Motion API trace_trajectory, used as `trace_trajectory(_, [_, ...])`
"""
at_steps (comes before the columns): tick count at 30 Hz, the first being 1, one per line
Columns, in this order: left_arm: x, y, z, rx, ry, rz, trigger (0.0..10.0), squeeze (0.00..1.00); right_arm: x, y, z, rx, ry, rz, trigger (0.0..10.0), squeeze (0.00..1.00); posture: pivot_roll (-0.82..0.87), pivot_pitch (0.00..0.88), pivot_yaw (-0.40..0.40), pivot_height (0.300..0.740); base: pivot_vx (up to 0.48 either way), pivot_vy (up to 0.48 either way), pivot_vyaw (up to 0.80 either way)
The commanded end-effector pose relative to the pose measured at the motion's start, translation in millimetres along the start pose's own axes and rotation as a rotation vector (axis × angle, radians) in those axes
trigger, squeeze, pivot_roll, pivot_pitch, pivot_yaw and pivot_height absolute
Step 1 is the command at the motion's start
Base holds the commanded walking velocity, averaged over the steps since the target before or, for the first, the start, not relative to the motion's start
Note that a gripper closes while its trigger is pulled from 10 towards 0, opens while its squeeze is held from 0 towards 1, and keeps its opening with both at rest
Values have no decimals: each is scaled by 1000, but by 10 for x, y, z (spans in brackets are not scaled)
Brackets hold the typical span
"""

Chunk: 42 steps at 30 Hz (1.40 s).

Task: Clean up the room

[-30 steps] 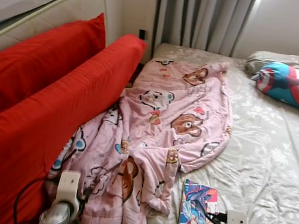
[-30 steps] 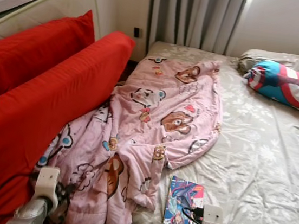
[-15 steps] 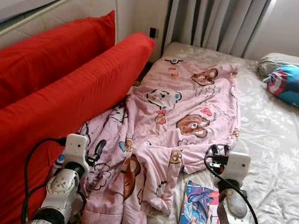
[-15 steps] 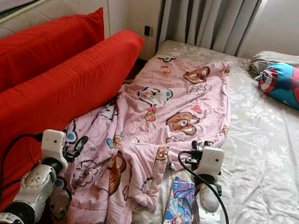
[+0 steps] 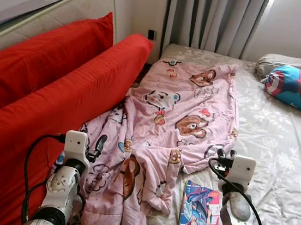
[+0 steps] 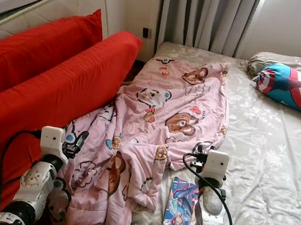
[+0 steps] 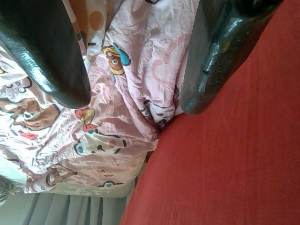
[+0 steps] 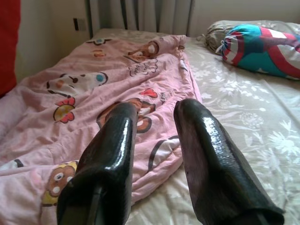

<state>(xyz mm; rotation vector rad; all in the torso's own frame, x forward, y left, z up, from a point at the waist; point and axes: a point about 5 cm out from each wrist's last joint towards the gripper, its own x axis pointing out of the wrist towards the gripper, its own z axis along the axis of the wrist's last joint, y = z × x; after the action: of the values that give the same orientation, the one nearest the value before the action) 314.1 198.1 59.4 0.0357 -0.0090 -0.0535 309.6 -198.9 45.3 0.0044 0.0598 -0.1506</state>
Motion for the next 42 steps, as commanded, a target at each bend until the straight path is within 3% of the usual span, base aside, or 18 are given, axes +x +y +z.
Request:
trace_trajectory(1, [24, 9, 37, -8, -12, 3, 10000, 0, 16, -25, -2, -1, 16, -14, 10000, 0, -75, 56, -17, 711, 0, 0, 0])
trace_trajectory(11, [38, 22, 49, -3, -8, 2, 10000, 0, 3, -22, -26, -9, 28, -15, 10000, 0, -71, 74, -14, 656, 0, 0, 0])
trace_trajectory(30, [46, 25, 54, -2, -5, 5, 10000, 0, 10, 42, -30, -10, 37, 15, 10000, 0, -70, 80, -14, 656, 0, 0, 0])
trace_trajectory(34, [47, 27, 54, -3, -4, 5, 10000, 0, -6, 75, -50, -11, 41, 31, 10000, 0, -69, 80, -14, 629, 0, 0, 0])
trace_trajectory(42, [49, 22, 48, -4, 2, 3, 10000, 0, -21, 80, -76, -5, 51, 42, 10000, 0, -68, 81, -15, 629, 0, 0, 0])
